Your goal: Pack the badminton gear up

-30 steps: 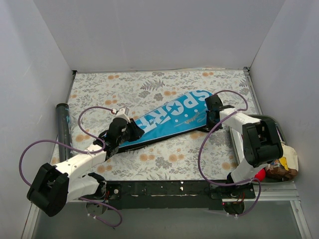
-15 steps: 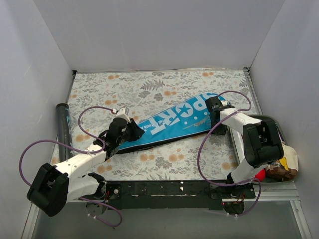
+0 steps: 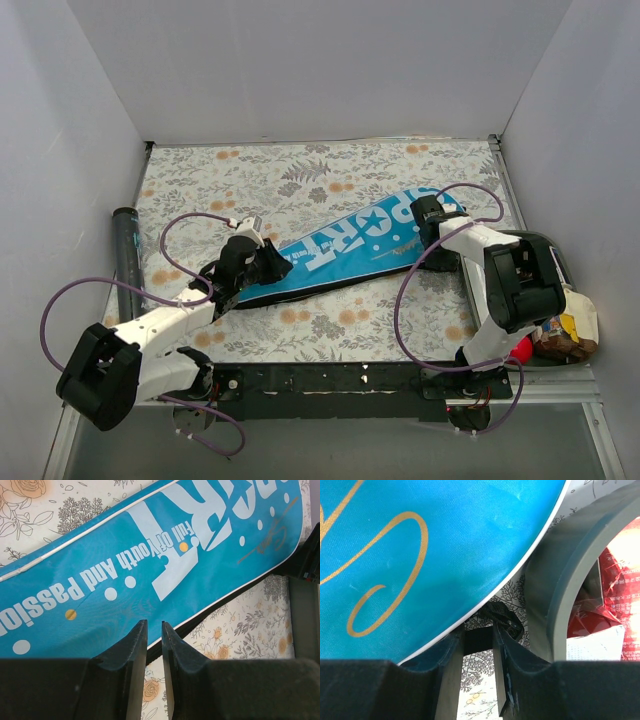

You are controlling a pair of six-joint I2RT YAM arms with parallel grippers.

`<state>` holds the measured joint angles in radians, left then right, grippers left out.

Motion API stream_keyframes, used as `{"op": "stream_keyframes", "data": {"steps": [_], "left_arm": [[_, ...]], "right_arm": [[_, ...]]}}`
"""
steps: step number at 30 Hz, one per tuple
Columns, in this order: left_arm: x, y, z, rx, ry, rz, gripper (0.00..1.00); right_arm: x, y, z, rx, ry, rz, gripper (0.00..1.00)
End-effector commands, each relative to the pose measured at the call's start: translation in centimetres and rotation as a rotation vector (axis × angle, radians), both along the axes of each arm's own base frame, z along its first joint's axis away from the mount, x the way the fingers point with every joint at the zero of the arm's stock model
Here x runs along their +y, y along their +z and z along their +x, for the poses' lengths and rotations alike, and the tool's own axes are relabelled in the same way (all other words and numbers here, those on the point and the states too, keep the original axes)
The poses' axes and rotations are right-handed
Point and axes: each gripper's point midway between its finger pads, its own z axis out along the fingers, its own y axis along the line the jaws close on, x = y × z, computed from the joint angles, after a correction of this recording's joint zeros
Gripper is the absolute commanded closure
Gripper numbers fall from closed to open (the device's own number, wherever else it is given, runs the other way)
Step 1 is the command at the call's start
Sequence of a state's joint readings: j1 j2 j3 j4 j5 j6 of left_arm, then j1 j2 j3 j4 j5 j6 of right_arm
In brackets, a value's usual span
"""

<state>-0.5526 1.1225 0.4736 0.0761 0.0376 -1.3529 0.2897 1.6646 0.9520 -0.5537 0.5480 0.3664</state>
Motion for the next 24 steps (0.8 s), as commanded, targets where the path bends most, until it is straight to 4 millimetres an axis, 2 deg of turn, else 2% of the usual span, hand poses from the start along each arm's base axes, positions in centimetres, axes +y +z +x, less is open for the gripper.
{"op": "stream_keyframes", "data": {"steps": [1,9,10,15,16,17,20,24], "left_arm": [[-0.3,0.9,0.4,-0.034,-0.014,-0.012,0.82],[-0.1,0.9,0.1,-0.036,-0.018,-0.005,0.83],[-0.1,0.9,0.1,-0.037,-0.017,-0.005,0.83],[0.0,0.7,0.0,-0.035,-0.017,-0.002,0.83],[0.0,0.7,0.0,-0.035,-0.017,-0.002,0.83],[0.0,0.7,0.0,-0.034,-0.016,-0.001,0.83],[0.0,0.7,0.0,-0.034,-0.018,0.0,0.83],[0.0,0.7,0.0,-0.034,-0.018,0.0,0.83]], "right_arm": [[-1.2,0.2,0.1,0.008,-0.003,-0.073,0.62],[0.0,-2.6,0.8,0.052,0.066,-0.024,0.65],[0.2,-2.8,0.9,0.053,0.073,-0.016,0.71],[0.8,-4.0,0.7,0.054,0.108,0.025,0.86],[0.8,-4.0,0.8,0.053,0.106,0.025,0.94],[0.8,-4.1,0.8,0.055,0.111,0.025,0.97],[1.0,-4.1,0.8,0.053,0.122,0.034,0.99],[2.5,-4.1,0.7,0.039,0.174,0.105,0.99]]}}
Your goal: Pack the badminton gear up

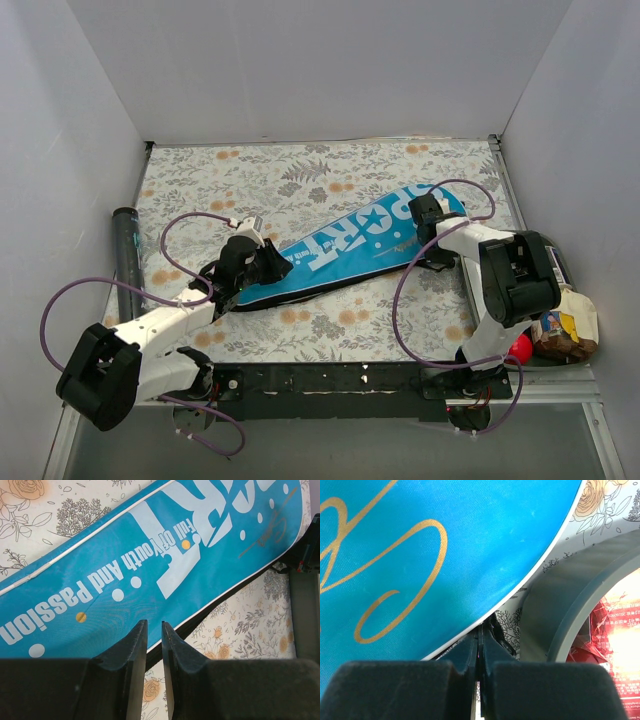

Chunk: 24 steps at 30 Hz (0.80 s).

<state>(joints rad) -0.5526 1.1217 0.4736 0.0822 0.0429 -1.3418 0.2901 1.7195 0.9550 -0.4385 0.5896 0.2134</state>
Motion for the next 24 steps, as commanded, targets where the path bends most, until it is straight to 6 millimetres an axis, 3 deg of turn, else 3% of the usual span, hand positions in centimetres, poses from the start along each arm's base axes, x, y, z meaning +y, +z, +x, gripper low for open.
{"op": "stream_keyframes", "data": {"steps": [1,7,19,24], "left_arm": [[0.0,0.6,0.0,-0.025,-0.012,-0.005,0.83],[-0.7,-0.2,0.2,0.005,-0.038,-0.007,0.83],[-2.5,-4.6,2.8,0.074,-0.014,0.074,0.96],[-2.9,-8.4,2.4,0.147,-0.012,0.147,0.99]], "right_arm": [[3.8,-3.2,-1.6,0.053,0.083,0.187,0.99],[7.6,-2.7,-2.4,0.06,0.215,0.248,0.99],[8.2,-1.4,-2.5,0.046,0.236,0.267,0.99],[9.4,-1.0,-2.5,0.046,0.281,0.293,0.99]]}}
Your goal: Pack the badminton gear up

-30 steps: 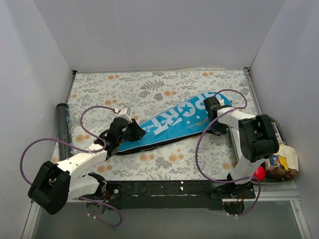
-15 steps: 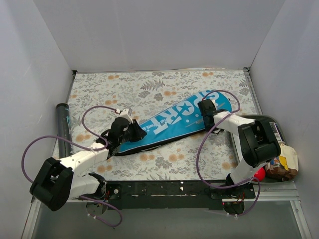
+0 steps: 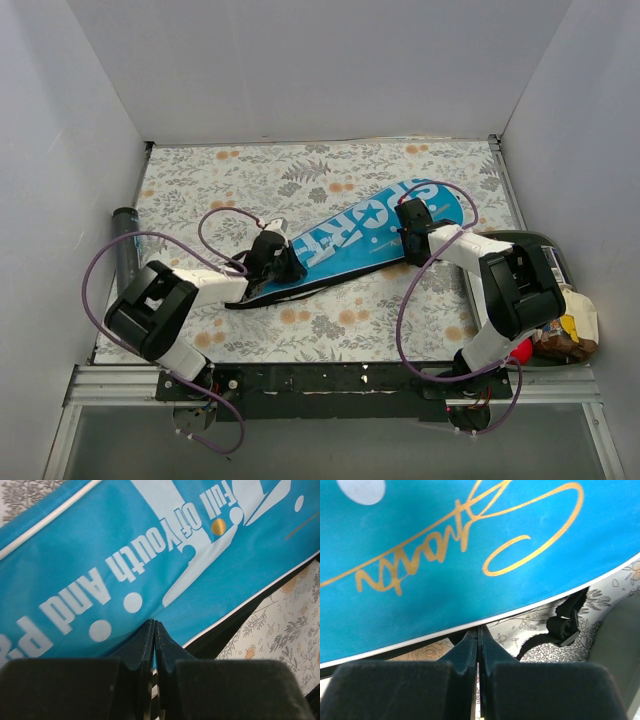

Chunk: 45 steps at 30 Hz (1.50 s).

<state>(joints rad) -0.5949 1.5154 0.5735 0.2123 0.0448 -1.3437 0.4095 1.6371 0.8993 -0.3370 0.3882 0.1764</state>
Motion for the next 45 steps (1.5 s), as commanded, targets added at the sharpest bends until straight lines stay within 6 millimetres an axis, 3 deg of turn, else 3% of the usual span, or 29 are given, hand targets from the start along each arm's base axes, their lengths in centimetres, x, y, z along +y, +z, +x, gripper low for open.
{"op": "stream_keyframes", "data": {"steps": [1,3,10,16,20,24,26,30,31,34,38,45], "left_arm": [[0.0,-2.0,0.5,0.01,0.027,0.067,1.0],[-0.3,-3.1,0.2,0.032,0.018,0.081,1.0],[-1.6,-4.1,-0.2,0.049,-0.013,0.078,1.0],[-1.9,-3.7,-0.6,0.047,-0.027,0.067,1.0],[-1.7,-2.7,-0.6,0.023,-0.025,0.064,1.0],[-1.5,-2.0,-0.6,0.007,-0.024,0.062,1.0],[-1.4,-1.9,-0.7,0.005,-0.025,0.059,1.0],[-1.2,-1.1,-0.9,-0.015,-0.027,0.05,0.99],[-1.1,-1.2,-1.0,-0.014,-0.026,0.054,0.98],[-1.0,-1.1,-1.1,-0.017,-0.028,0.06,0.97],[-0.8,-0.9,-1.3,-0.023,-0.033,0.06,0.96],[-0.6,-0.9,-1.7,-0.031,-0.041,0.058,0.95]], "right_arm": [[2.5,-1.3,-2.5,0.095,0.087,0.082,0.99],[3.7,-1.3,-2.6,0.098,0.13,0.111,0.99],[8.4,-1.6,-4.2,0.143,0.298,0.143,0.99],[7.4,-1.7,-6.1,0.205,0.28,0.095,0.99],[5.4,-1.8,-9.6,0.289,0.206,0.071,0.99],[3.7,-1.4,-11.8,0.305,0.119,0.06,0.99],[3.1,-0.6,-11.6,0.267,0.054,0.046,0.99],[2.7,1.6,-8.2,0.123,-0.031,0.015,0.79],[2.6,1.2,-7.7,0.125,-0.046,0.003,0.73],[2.8,0.6,-5.4,0.11,-0.093,-0.008,0.72],[1.2,-0.9,-3.4,0.127,-0.204,-0.007,0.73],[-4.7,-1.3,-2.0,0.131,-0.403,-0.102,0.72]]}}
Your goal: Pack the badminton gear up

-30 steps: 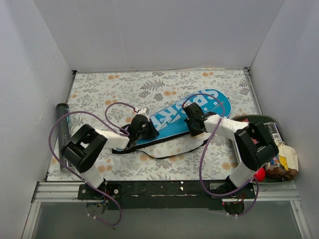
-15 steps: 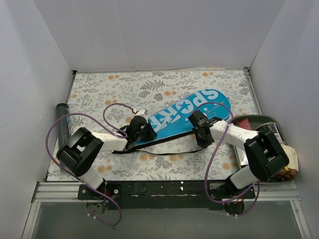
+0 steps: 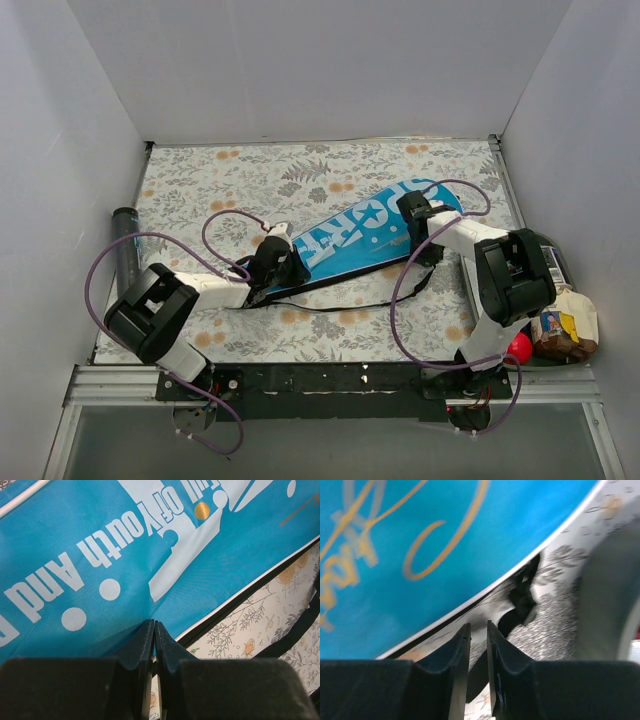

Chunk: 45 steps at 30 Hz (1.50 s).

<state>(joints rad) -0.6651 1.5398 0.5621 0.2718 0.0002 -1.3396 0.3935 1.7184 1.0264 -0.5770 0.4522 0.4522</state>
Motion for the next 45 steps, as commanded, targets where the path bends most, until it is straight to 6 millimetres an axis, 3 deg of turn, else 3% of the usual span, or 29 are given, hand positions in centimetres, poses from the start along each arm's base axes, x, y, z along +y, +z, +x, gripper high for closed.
{"op": "stream_keyframes", "data": {"steps": [1,10,15,21,25,35,42,45], "left_arm": [[1.2,-0.6,-1.0,0.007,-0.002,0.048,0.95],[0.9,-0.8,-0.7,0.006,-0.007,0.047,0.94],[0.7,-0.9,-0.6,0.007,-0.015,0.043,0.95],[0.7,-0.8,-0.6,0.003,-0.021,0.048,0.95],[0.8,-0.8,-0.6,-0.001,-0.022,0.054,0.94],[0.8,-1.3,-0.8,0.009,-0.028,0.058,0.94],[0.7,-1.2,-0.8,0.011,-0.03,0.053,0.94],[0.6,-1.1,-0.7,0.009,-0.032,0.055,0.94]], "right_arm": [[-3.8,-1.3,-0.6,0.045,-0.124,-0.091,0.72],[-7.4,-1.2,-1.7,0.084,-0.202,-0.206,0.65],[-8.5,-0.9,-1.3,0.081,-0.192,-0.232,0.6],[-7.8,-1.1,0.7,0.059,-0.12,-0.155,0.57],[-5.9,-1.5,1.5,0.042,-0.042,-0.045,0.57],[-3.3,-2.2,0.3,0.054,0.049,0.111,0.56],[-2.9,-2.8,-0.1,0.068,0.043,0.133,0.56],[-3.8,-3.0,-0.1,0.071,0.02,0.087,0.57]]}}
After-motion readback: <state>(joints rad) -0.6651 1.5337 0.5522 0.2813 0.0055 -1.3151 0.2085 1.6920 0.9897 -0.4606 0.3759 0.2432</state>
